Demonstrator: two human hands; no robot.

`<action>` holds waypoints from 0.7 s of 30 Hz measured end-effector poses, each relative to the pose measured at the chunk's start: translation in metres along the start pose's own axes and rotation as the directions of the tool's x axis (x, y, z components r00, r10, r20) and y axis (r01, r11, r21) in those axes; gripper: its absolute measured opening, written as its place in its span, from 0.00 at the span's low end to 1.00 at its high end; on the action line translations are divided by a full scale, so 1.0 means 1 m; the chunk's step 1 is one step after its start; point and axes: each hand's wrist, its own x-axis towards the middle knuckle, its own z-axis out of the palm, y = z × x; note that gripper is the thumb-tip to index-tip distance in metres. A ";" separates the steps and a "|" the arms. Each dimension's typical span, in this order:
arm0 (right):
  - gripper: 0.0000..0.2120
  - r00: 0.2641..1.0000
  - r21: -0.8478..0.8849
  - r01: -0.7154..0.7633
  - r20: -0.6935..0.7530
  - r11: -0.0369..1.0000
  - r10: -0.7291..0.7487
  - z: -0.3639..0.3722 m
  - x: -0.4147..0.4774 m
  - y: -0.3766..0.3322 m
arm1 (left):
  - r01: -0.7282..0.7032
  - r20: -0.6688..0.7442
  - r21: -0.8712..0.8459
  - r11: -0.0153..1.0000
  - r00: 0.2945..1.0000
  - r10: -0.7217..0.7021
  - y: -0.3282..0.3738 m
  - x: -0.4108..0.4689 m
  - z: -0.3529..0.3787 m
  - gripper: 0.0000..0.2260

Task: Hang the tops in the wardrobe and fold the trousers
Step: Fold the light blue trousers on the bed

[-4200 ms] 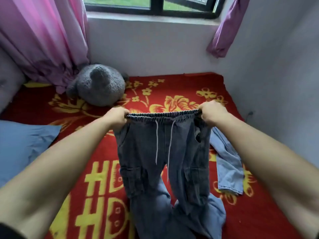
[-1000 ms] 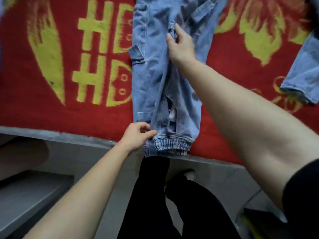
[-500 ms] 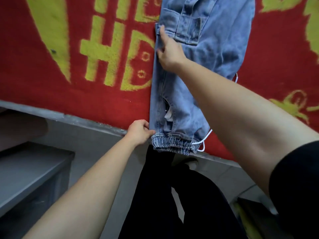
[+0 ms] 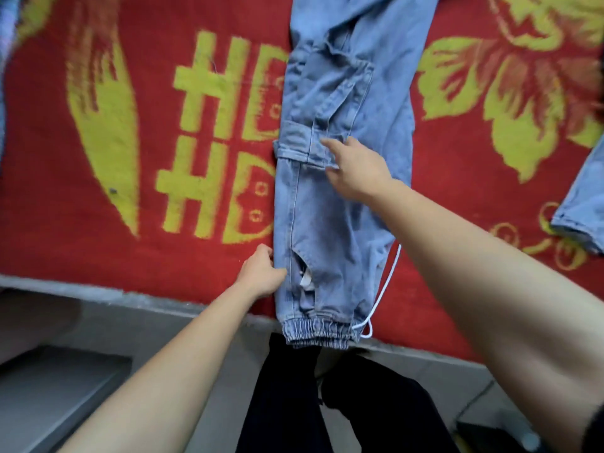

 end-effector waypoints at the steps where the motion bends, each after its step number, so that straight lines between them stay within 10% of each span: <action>1: 0.26 0.999 0.015 -0.025 -0.048 1.000 0.026 -0.010 -0.001 0.007 | -0.027 -0.050 -0.070 0.997 0.998 0.024 0.016 0.006 -0.013 0.13; 7: 0.26 0.942 0.157 -0.199 -0.240 0.967 0.233 -0.050 0.006 0.045 | -0.270 -0.306 -0.089 0.959 0.923 0.232 0.108 0.045 -0.073 0.22; 12: 0.26 0.957 0.065 -0.152 -0.242 0.986 0.163 -0.055 0.037 0.065 | -0.403 -0.406 0.251 0.880 0.782 0.474 0.174 0.077 -0.100 0.28; 16: 0.26 0.950 -0.263 -0.057 -0.312 0.963 -0.029 -0.047 0.066 0.086 | -0.402 -0.346 0.688 0.603 0.549 0.761 0.221 0.113 -0.118 0.26; 21: 0.22 0.962 -0.329 -0.078 -0.272 0.941 -0.016 -0.053 0.102 0.100 | -0.152 -0.262 0.838 0.524 0.731 0.631 0.263 0.184 -0.146 0.31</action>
